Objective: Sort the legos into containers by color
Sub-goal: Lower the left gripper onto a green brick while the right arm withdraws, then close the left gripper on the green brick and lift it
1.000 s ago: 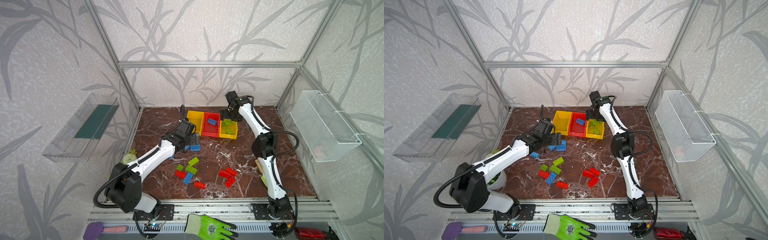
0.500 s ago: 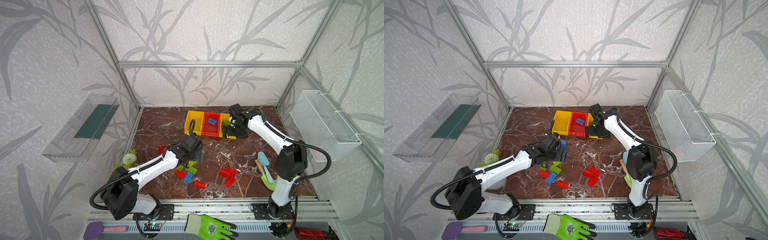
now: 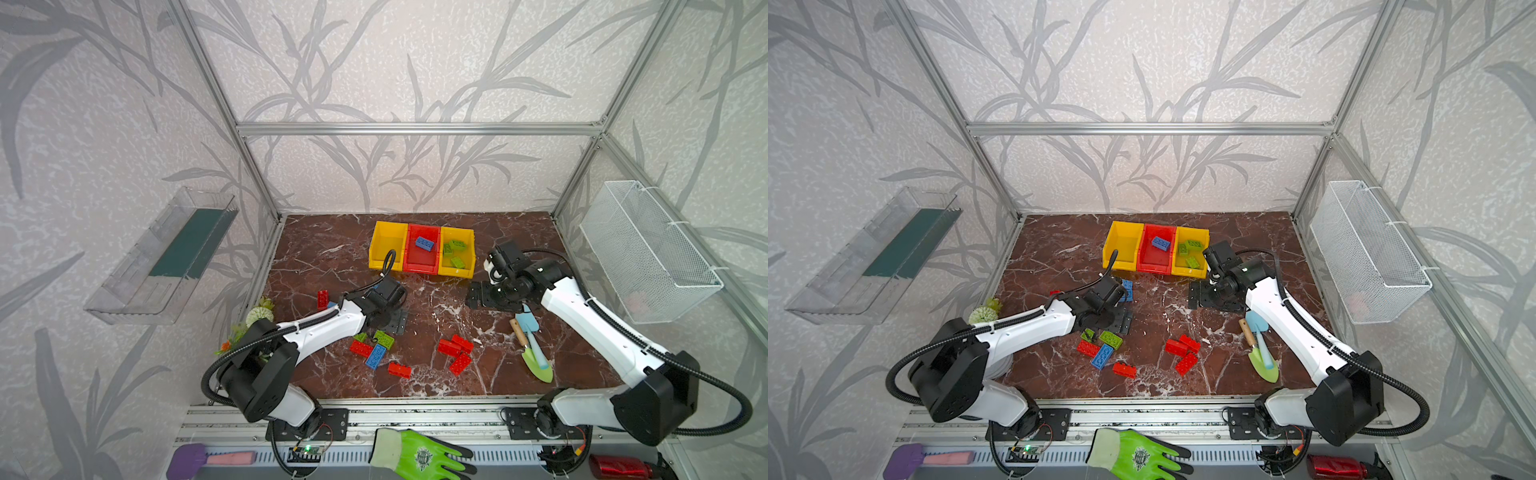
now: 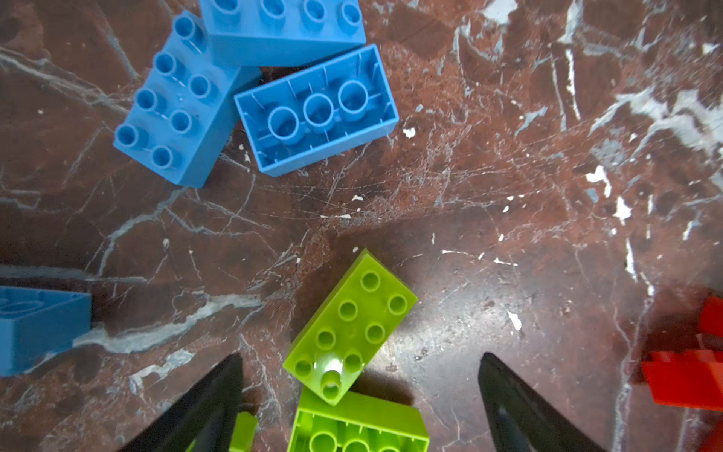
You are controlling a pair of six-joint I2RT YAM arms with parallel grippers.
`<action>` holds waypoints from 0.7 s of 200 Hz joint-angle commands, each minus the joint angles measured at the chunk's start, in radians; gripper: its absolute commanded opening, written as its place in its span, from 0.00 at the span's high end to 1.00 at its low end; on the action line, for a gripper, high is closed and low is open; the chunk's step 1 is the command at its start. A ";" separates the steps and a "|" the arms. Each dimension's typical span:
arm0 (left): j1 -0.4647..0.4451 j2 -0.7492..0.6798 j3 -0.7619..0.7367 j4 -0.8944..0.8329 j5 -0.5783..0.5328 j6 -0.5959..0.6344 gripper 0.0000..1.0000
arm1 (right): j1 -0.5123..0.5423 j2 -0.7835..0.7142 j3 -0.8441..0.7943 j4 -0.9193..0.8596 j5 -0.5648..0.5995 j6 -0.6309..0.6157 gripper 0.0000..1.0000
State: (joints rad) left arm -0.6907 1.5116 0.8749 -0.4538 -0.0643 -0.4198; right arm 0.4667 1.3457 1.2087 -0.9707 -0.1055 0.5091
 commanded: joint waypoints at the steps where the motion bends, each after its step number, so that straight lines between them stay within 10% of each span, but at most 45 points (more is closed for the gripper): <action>1: 0.008 0.023 0.004 0.010 0.021 0.047 0.10 | 0.004 -0.013 0.018 0.006 0.001 0.005 0.01; 140: 0.046 0.193 0.127 -0.065 0.052 0.096 0.72 | -0.014 -0.043 -0.019 0.038 0.026 -0.006 0.01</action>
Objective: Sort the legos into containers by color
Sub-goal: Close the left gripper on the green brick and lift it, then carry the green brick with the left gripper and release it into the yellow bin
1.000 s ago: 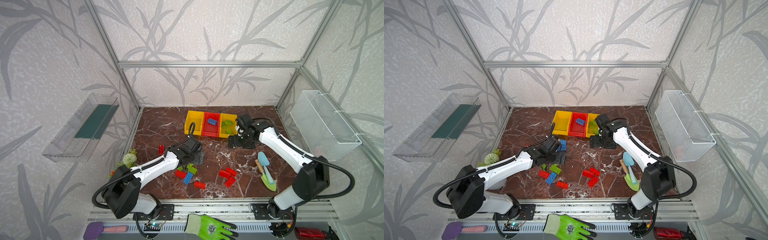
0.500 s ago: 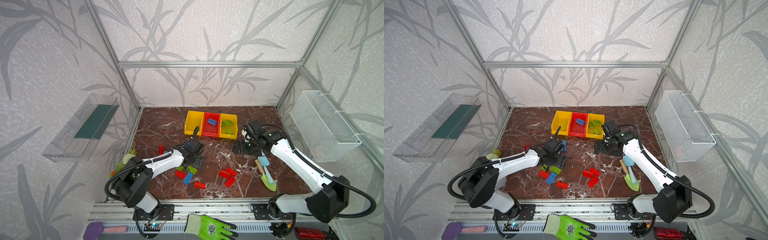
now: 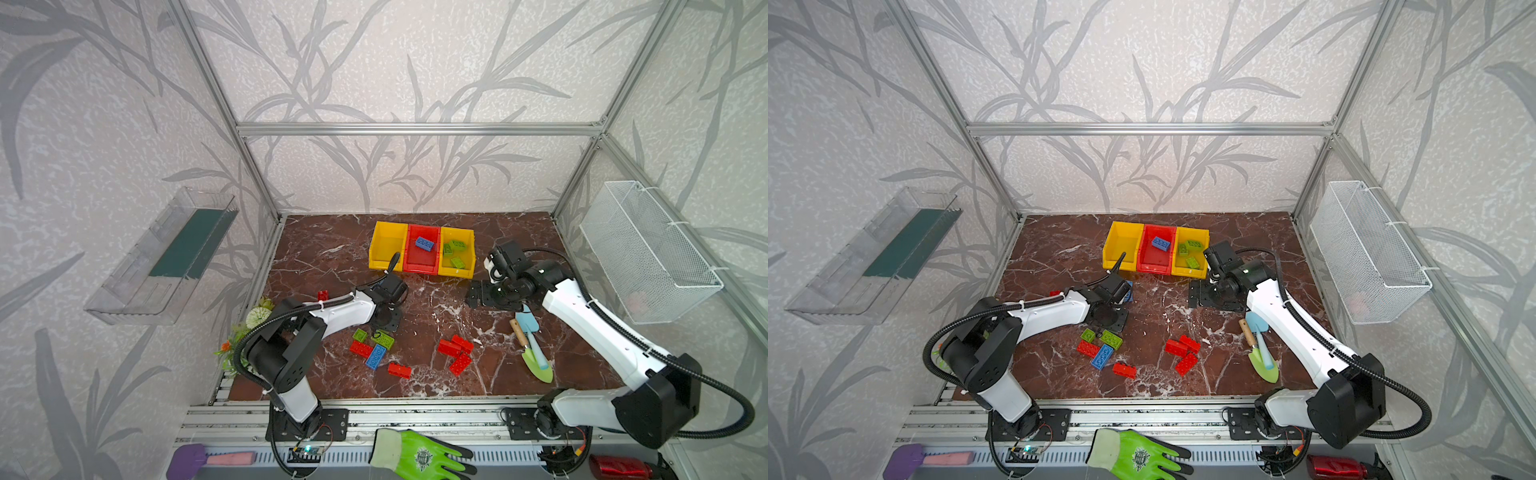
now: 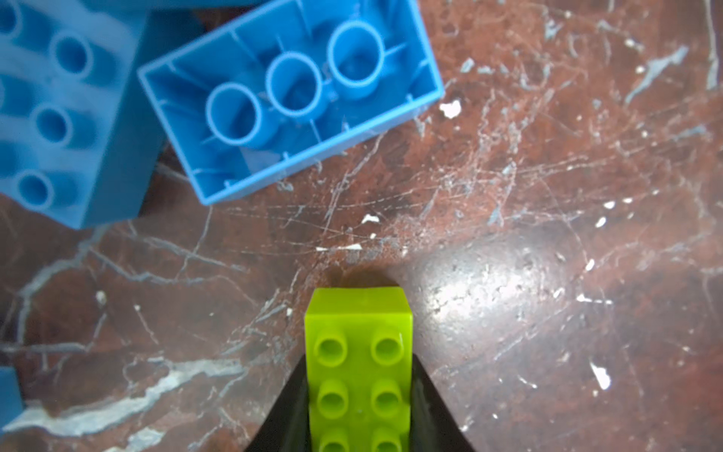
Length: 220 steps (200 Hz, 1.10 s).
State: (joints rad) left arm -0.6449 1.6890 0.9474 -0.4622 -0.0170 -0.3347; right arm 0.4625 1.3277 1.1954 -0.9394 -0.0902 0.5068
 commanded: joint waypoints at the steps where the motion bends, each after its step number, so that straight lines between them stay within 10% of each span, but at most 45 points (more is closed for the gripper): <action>1: 0.001 0.017 0.057 -0.059 0.005 0.012 0.73 | -0.010 -0.025 -0.006 0.007 0.010 -0.004 0.01; 62: -0.004 0.068 0.323 -0.214 0.002 0.037 0.83 | -0.044 -0.010 -0.002 0.007 -0.017 -0.015 0.01; 130: -0.021 0.341 0.956 -0.431 0.005 0.128 0.85 | -0.137 -0.053 -0.006 -0.028 -0.023 -0.040 0.01; 192: -0.020 0.722 1.583 -0.517 0.203 0.111 0.85 | -0.199 -0.100 -0.010 -0.070 -0.021 -0.044 0.01; 220: -0.016 0.779 1.601 -0.371 0.285 0.029 0.83 | -0.225 -0.117 -0.004 -0.090 -0.016 -0.048 0.01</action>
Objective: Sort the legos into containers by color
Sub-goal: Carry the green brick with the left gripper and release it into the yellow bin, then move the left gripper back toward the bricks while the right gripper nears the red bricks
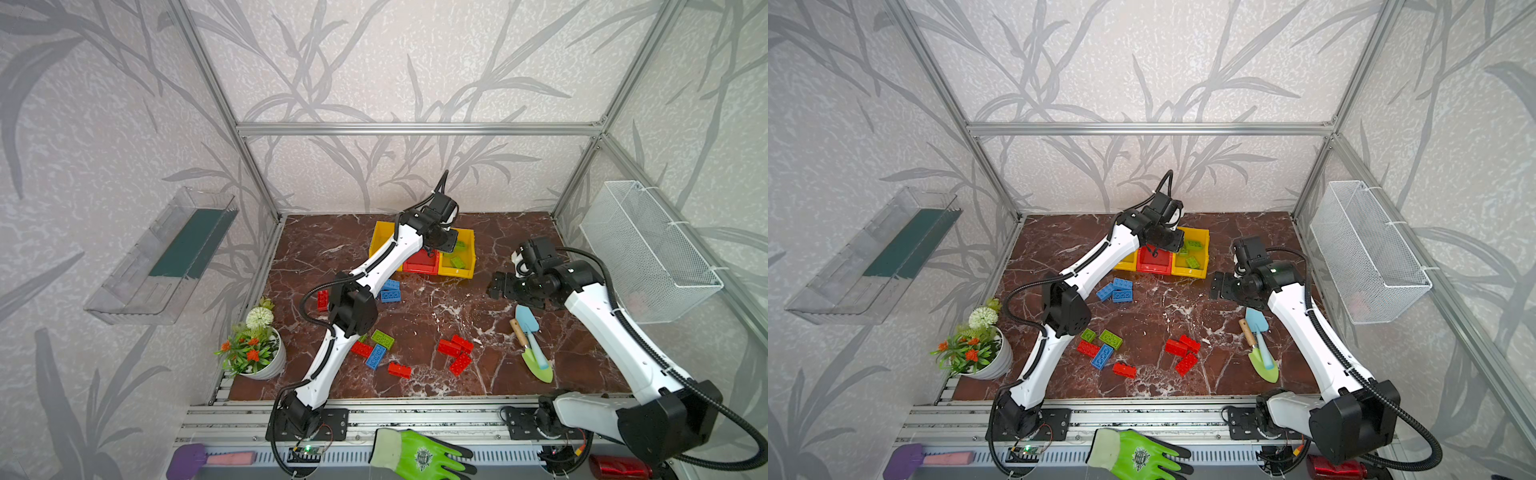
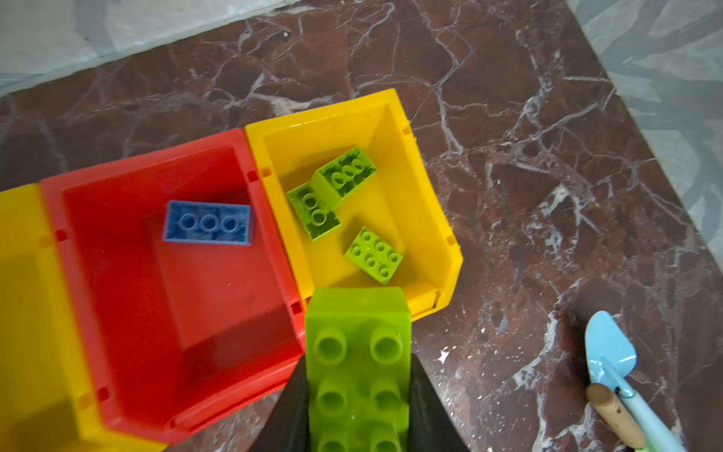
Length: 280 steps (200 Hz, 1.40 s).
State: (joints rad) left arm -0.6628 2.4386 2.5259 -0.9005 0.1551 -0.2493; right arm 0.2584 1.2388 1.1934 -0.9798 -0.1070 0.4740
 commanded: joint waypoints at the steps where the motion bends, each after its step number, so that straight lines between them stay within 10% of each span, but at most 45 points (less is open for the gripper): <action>1: 0.002 0.031 0.021 0.073 0.115 -0.058 0.83 | -0.023 -0.029 -0.003 -0.052 0.000 -0.017 0.01; 91: 0.011 0.199 0.123 0.291 0.170 -0.206 0.77 | -0.076 -0.023 0.067 -0.128 0.033 -0.061 0.01; 135: 0.014 0.211 0.129 0.318 0.173 -0.238 0.28 | -0.091 -0.011 0.084 -0.136 0.027 -0.074 0.01; 217: 0.016 0.036 0.100 0.167 0.128 -0.151 0.21 | -0.092 -0.015 0.038 -0.054 -0.060 -0.068 0.01; 280: 0.029 -0.475 -0.724 0.381 -0.020 -0.133 0.22 | 0.000 0.026 0.021 0.008 -0.092 -0.067 0.01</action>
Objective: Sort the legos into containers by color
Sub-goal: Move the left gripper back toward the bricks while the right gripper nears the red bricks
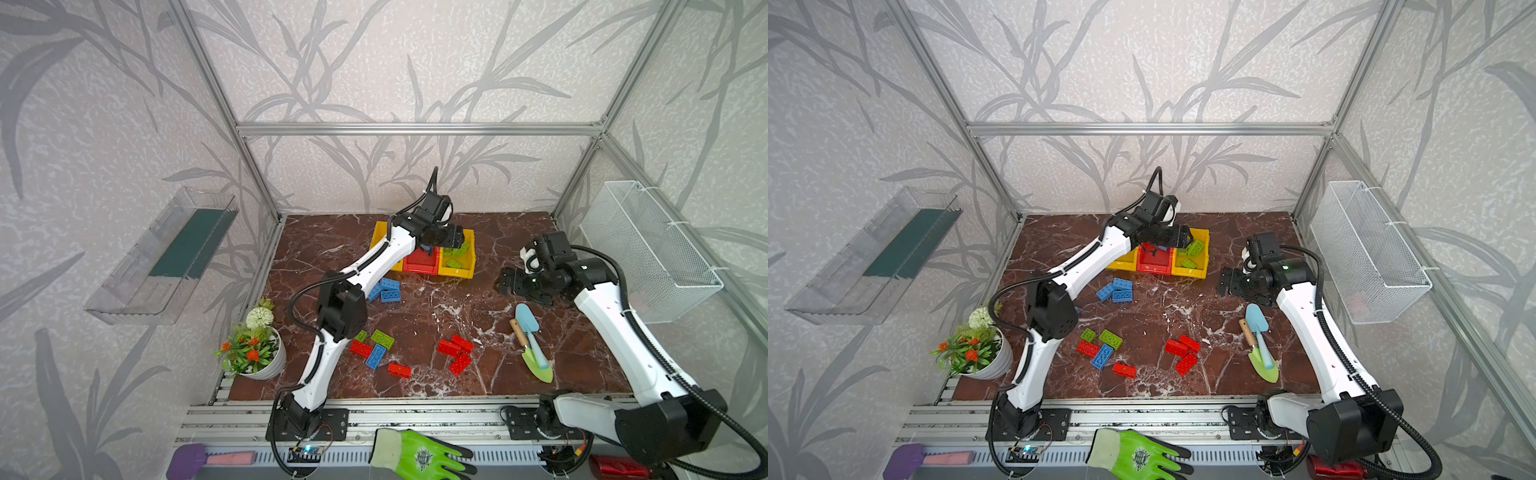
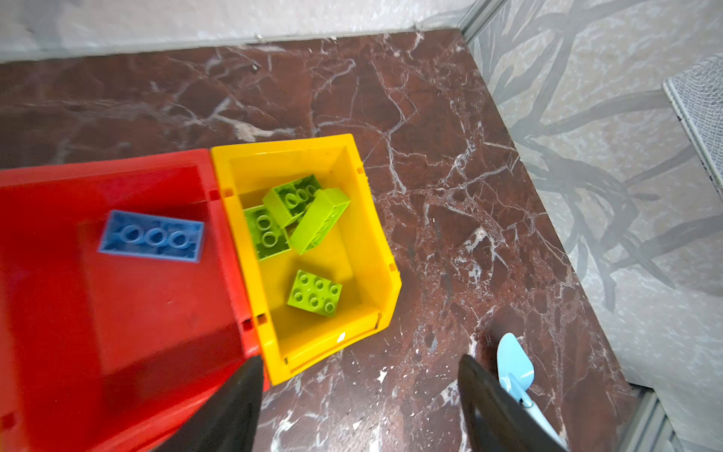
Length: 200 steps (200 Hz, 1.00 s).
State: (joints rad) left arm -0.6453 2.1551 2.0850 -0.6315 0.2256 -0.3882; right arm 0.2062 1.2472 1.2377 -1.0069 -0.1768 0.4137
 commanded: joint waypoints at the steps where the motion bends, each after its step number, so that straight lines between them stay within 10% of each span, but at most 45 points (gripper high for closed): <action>1: 0.012 -0.201 -0.296 0.115 -0.092 0.005 0.22 | 0.056 0.017 -0.024 0.035 -0.022 -0.005 0.01; 77: 0.030 -0.739 -0.969 0.095 -0.366 -0.201 0.22 | 0.312 0.094 -0.055 0.099 0.014 0.074 0.01; 127: 0.036 -1.006 -1.184 -0.037 -0.565 -0.405 0.21 | 0.438 0.141 -0.026 0.122 0.048 0.126 0.01; 200: 0.062 -1.110 -1.303 -0.140 -0.555 -0.587 0.23 | 0.527 0.204 0.005 0.150 0.063 0.178 0.01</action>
State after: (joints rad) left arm -0.5888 1.0451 0.8070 -0.7040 -0.2977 -0.8707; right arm 0.7128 1.4330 1.2102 -0.8639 -0.1295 0.5613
